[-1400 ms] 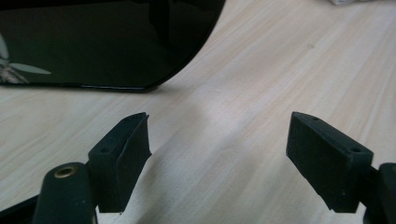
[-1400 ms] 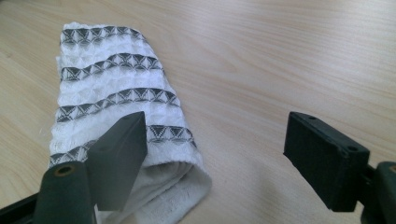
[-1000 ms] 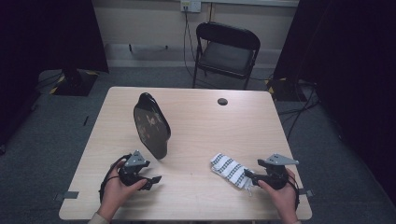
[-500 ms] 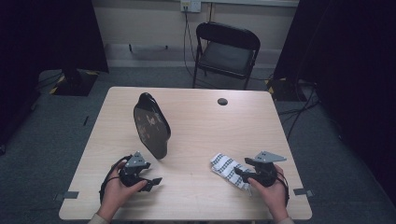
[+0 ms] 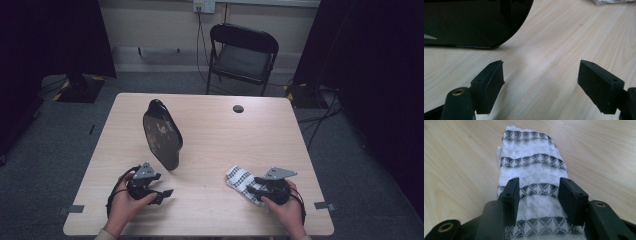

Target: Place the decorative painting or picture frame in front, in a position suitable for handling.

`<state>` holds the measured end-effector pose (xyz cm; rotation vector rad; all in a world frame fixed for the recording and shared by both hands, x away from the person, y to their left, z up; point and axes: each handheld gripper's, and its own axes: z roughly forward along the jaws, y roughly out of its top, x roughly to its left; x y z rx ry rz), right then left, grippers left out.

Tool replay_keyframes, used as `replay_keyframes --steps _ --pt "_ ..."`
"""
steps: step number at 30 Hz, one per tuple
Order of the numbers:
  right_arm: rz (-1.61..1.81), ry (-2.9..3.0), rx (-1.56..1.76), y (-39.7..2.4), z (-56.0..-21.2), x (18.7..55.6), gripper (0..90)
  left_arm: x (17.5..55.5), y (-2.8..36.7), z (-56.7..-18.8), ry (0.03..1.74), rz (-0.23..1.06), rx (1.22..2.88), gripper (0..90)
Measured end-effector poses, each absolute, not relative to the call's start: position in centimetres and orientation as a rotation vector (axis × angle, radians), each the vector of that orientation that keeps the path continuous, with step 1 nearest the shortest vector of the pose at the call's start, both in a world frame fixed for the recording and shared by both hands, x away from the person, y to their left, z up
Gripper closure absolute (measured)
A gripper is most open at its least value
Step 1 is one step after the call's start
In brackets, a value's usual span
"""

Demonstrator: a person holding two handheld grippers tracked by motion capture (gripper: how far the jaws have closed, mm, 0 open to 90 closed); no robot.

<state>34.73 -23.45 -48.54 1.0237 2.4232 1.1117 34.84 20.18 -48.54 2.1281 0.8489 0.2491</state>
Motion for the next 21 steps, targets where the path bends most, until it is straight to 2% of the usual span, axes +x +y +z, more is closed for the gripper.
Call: replay_keyframes --steps 7,21 --pt "1.122 2.354 1.096 -24.9 -47.6 34.2 38.5 35.7 19.2 -47.8 0.851 0.3 2.083 19.2" --pt "1.117 2.328 1.125 -25.9 -47.4 34.1 34.7 36.9 16.9 -47.2 0.794 0.284 2.065 19.3"
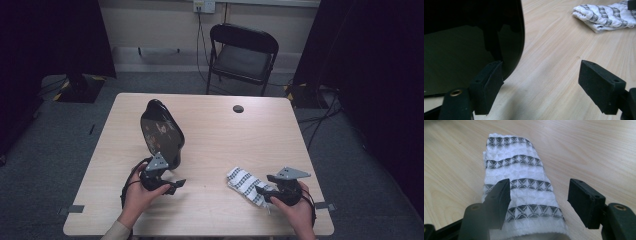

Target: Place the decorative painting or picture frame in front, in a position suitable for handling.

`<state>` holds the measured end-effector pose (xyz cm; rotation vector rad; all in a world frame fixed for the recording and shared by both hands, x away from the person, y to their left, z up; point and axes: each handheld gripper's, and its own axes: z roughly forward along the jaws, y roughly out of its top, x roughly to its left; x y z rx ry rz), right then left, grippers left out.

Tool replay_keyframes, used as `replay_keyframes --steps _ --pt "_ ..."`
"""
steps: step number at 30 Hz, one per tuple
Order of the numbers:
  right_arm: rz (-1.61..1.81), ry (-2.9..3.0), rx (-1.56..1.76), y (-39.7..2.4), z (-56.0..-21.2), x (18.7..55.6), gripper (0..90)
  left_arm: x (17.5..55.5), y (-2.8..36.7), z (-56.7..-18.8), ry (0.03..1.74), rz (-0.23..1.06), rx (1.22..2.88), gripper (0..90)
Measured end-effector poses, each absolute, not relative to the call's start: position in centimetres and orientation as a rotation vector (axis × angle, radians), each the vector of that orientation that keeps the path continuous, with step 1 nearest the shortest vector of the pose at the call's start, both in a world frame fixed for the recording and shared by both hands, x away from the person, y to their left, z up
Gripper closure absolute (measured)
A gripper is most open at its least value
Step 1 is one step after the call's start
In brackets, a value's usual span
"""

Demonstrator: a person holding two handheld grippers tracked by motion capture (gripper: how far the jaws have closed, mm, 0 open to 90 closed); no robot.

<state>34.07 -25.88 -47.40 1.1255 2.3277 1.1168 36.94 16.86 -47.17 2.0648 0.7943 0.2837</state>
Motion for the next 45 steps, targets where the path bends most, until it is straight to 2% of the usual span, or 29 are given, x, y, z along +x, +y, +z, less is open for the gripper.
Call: replay_keyframes --steps 21,45 --pt "1.108 2.32 1.143 -26.5 -47.4 34.1 34.2 39.4 14.5 -48.0 0.816 0.28 2.105 18.7" --pt "1.128 2.358 1.083 -25.0 -47.4 35.5 33.8 44.0 12.1 -47.4 0.885 0.278 2.135 19.3"
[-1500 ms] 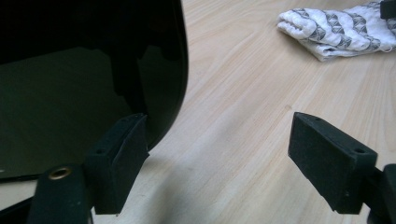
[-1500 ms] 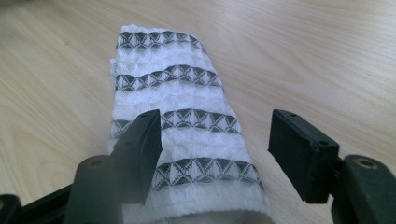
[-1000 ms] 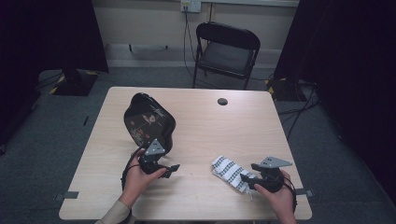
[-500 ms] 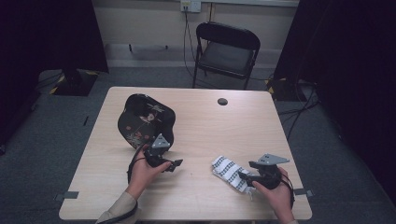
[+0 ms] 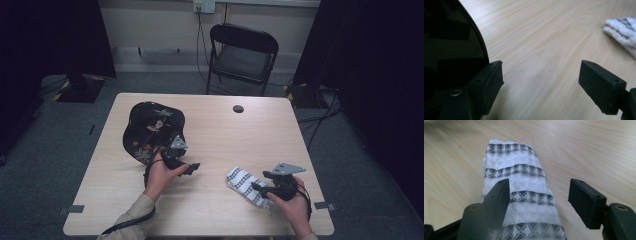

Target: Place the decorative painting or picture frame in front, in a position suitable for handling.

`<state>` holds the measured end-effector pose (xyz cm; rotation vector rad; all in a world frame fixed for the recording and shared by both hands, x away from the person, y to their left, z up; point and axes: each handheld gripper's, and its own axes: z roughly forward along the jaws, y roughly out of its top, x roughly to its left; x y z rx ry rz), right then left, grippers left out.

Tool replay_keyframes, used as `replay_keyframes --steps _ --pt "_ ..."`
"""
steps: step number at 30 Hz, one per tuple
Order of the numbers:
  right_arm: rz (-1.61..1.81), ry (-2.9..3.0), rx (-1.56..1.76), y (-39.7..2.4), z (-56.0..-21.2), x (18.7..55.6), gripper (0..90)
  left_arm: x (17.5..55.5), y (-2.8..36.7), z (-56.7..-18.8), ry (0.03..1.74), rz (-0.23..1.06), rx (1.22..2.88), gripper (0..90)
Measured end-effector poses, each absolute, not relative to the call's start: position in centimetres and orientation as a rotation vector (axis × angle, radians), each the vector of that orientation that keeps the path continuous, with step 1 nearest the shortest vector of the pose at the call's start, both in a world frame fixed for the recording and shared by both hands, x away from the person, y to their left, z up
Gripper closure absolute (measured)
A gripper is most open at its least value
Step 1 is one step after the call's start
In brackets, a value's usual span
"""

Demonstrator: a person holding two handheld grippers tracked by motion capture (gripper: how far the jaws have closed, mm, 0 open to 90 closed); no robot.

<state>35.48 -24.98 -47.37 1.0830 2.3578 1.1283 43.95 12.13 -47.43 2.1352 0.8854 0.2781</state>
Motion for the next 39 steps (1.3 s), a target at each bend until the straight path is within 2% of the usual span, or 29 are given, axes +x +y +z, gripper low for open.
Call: replay_keyframes --steps 12,26,39 --pt "1.133 2.345 1.088 -25.6 -47.2 35.0 33.8 45.1 11.0 -47.4 0.901 0.249 2.131 19.7" --pt "1.123 2.35 1.079 -25.3 -47.2 35.2 33.5 40.7 12.9 -48.5 0.843 0.188 2.138 20.0" --pt "1.113 2.376 1.037 -24.2 -47.1 35.1 32.6 37.8 16.4 -48.6 0.865 0.207 2.14 19.7"
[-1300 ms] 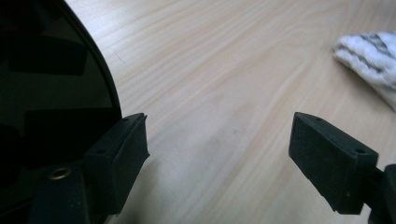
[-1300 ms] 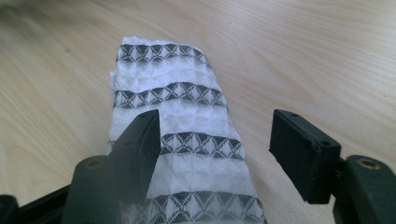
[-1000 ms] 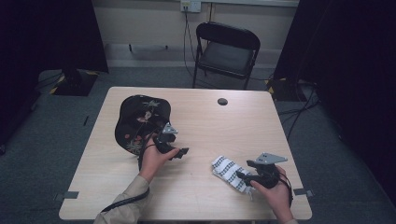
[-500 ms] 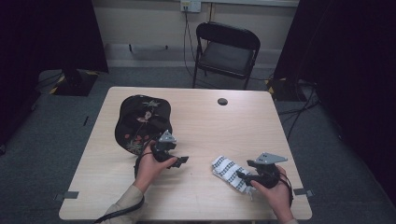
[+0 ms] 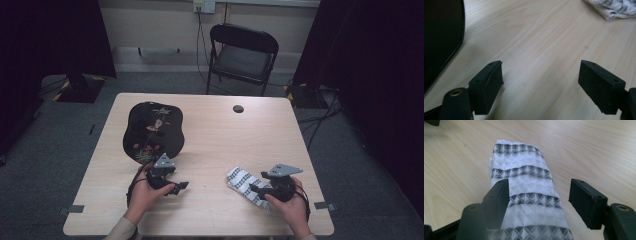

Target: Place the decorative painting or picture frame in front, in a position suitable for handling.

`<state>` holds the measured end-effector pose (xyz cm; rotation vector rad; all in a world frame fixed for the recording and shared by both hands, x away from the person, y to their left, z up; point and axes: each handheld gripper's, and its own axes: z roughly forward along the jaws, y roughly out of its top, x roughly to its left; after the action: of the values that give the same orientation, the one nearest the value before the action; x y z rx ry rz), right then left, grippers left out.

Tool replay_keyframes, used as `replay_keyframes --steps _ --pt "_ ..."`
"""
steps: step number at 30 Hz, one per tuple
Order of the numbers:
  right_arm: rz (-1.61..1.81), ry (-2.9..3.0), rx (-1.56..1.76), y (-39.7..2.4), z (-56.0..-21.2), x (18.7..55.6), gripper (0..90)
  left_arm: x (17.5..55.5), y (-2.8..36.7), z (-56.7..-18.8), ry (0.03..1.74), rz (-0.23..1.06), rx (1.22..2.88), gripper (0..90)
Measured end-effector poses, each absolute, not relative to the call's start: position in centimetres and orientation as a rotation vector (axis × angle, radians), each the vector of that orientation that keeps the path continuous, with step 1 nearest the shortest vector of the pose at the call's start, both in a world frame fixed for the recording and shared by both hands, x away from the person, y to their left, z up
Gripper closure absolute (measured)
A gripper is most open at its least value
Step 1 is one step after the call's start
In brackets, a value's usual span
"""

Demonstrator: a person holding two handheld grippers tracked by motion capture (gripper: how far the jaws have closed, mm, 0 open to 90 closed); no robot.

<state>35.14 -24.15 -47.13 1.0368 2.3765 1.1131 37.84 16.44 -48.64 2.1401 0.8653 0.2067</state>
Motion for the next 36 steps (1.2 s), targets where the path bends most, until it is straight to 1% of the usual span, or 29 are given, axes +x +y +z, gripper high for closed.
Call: replay_keyframes --steps 13,15,23,28,36 --pt "1.118 2.377 1.028 -24.2 -47.1 35.2 32.1 36.9 19.2 -48.4 0.913 0.21 2.147 19.7" --pt "1.112 2.378 1.028 -24.2 -47.1 35.2 32.1 36.8 19.7 -48.2 0.911 0.23 2.152 19.9" --pt "1.107 2.382 1.022 -24.0 -47.1 35.1 32.0 36.5 21.6 -47.9 0.956 0.234 2.122 20.5" --pt "1.106 2.383 1.02 -24.1 -47.1 35.2 32.0 36.2 22.9 -47.5 0.991 0.276 2.107 21.7" --pt "1.108 2.381 1.011 -24.0 -47.0 35.2 31.9 36.1 24.9 -47.2 1.051 0.281 2.078 22.0"
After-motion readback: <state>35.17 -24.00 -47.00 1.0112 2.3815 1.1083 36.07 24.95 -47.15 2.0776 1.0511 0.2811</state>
